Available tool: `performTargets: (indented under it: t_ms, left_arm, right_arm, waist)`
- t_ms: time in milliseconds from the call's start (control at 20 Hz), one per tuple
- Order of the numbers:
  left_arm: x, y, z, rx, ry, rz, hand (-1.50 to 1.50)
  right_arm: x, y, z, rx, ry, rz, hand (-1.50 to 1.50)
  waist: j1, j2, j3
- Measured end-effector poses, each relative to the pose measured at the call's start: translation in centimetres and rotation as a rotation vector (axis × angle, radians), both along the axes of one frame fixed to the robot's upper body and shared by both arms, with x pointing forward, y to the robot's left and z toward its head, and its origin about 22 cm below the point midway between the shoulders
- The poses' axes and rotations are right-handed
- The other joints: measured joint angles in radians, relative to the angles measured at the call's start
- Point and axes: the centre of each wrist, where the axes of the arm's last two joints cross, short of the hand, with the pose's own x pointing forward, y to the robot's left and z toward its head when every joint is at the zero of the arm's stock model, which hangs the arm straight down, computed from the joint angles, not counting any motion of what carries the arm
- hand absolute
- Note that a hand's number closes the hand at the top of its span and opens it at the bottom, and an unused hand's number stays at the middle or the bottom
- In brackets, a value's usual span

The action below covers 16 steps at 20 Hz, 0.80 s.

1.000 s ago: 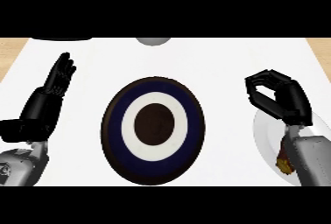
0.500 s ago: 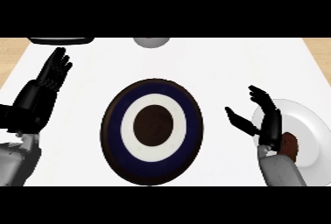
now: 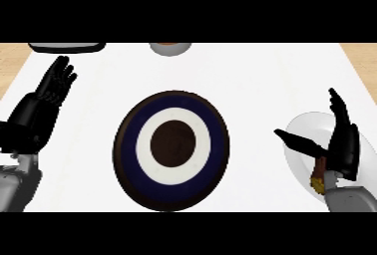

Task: Pick the sweet potato from the plate and place it in the plate

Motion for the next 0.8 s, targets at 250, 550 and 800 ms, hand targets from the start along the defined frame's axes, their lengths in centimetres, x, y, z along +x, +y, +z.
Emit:
performTargets:
  t_ms: [250,550,800]
  left_arm:
    - [0.2,0.2,0.3,-0.003,-0.002,-0.002,0.00]
    - [0.2,0.1,0.3,0.000,0.000,-0.005,0.00]
    - [0.3,-0.2,-0.2,-0.008,-0.001,-0.010,0.00]
  right_arm:
    - [0.4,-2.4,2.6,-0.109,0.312,-0.021,-1.50]
    - [1.0,-2.3,6.0,-0.153,0.697,0.009,-1.50]
    - [1.5,-2.0,7.9,-0.136,0.864,0.068,-1.50]
  waist:
    - [-0.001,-0.001,-0.003]
    - [0.005,-0.001,-0.002]
    - [0.008,0.002,0.000]
